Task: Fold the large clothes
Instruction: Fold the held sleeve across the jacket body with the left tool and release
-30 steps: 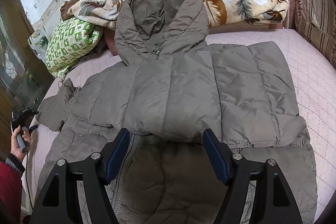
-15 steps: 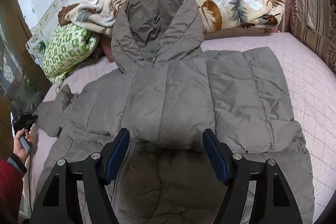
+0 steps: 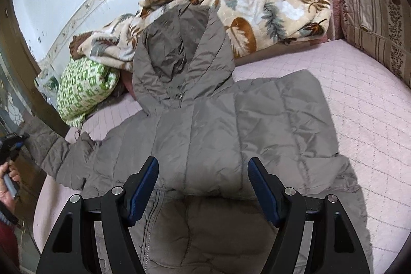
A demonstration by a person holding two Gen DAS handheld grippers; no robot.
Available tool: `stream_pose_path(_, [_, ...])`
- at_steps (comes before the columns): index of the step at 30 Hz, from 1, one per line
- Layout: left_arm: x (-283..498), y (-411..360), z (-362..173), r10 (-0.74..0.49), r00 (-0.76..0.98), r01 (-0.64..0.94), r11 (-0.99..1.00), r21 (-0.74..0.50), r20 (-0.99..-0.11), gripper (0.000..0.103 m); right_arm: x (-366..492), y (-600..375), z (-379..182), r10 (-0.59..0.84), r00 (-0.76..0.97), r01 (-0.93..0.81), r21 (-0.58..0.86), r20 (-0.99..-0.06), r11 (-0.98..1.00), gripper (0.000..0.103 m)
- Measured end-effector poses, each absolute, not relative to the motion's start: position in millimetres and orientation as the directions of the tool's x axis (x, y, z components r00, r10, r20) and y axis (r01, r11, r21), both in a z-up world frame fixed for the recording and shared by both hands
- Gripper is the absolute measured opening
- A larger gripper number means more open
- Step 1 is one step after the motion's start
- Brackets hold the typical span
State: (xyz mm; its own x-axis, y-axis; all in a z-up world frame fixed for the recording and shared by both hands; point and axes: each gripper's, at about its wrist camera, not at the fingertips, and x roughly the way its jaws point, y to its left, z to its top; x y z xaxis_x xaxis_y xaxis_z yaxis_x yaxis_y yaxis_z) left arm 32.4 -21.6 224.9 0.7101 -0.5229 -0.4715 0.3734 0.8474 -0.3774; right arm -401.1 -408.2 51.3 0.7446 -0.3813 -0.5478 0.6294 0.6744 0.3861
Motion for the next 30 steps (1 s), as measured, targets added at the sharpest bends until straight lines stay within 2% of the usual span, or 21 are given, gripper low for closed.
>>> stream_pose_path(8, [-56, -106, 302, -0.633, 0.668, 0.554, 0.774, -0.306, -0.391, 0.014, -431, -425, 56, -0.383, 0.768, 0.621, 0.453, -0.513, 0.640, 0.076])
stream_pose_path(14, [-116, -173, 317, -0.715, 0.585, 0.657, 0.695, -0.292, -0.383, 0.014, -454, -437, 61, -0.386, 0.785, 0.610, 0.496, -0.484, 0.618, 0.076])
stream_pose_path(23, [-198, -276, 279, -0.779, 0.433, 0.765, 0.584, -0.272, -0.453, 0.014, -487, -450, 67, -0.398, 0.802, 0.596, 0.546, -0.446, 0.588, 0.076])
stream_pose_path(30, [-252, -345, 217, -0.766, 0.333, 0.813, 0.529, -0.245, -0.549, 0.014, -509, -464, 68, -0.414, 0.807, 0.590, 0.592, -0.421, 0.549, 0.076])
